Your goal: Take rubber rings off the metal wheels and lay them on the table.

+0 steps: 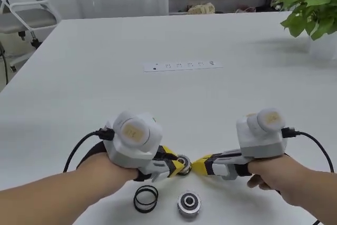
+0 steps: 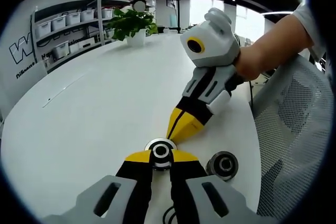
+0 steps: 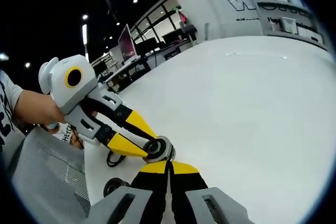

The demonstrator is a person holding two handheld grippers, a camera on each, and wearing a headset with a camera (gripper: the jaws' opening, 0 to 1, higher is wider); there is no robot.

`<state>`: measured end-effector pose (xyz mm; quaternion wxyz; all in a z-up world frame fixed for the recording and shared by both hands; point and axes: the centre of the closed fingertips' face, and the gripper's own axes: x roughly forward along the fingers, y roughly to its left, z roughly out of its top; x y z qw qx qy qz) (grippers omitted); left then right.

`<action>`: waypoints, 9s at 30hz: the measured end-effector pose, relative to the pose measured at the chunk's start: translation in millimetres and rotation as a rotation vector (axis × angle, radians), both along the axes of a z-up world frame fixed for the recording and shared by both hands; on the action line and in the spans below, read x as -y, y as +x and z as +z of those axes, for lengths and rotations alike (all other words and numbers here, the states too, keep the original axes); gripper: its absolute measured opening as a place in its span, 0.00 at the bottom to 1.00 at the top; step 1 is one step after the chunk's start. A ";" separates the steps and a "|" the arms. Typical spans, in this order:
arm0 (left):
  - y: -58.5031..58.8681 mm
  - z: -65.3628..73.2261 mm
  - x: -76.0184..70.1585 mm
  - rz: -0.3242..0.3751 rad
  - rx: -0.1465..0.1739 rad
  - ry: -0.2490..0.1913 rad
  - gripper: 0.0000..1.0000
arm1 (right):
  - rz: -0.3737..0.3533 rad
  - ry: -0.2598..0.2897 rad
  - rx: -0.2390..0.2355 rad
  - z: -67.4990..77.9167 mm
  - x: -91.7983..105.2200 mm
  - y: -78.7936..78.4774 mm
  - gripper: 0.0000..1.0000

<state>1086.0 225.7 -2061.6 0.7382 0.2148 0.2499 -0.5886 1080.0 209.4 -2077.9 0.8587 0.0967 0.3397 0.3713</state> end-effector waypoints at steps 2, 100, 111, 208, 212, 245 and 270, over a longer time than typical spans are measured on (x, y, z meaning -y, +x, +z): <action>-0.3 0.0 0.1 -0.001 -0.001 0.002 0.07 | -0.030 0.025 0.001 3.7 2.9 4.6 0.00; -12.1 32.4 -9.4 0.008 -0.002 -0.065 0.32 | -0.005 0.120 0.077 38.0 -7.6 3.0 0.00; -16.5 53.6 -22.6 0.031 -0.007 -0.121 0.44 | -0.019 0.158 0.099 53.7 -6.9 5.3 0.00; -47.7 89.9 -144.1 0.194 0.035 -0.185 0.84 | 0.166 0.162 -0.008 38.6 -90.2 -33.8 0.00; -47.8 88.2 -145.1 0.197 0.031 -0.183 0.84 | 0.160 0.149 -0.023 32.3 -89.2 -32.3 0.00; -50.2 76.8 -147.4 0.200 0.006 -0.150 0.83 | 0.156 0.066 -0.042 7.2 -85.0 -28.9 0.00; -52.2 80.6 -142.6 0.189 0.011 -0.149 0.83 | 0.159 0.040 0.046 25.7 -81.6 -23.3 0.16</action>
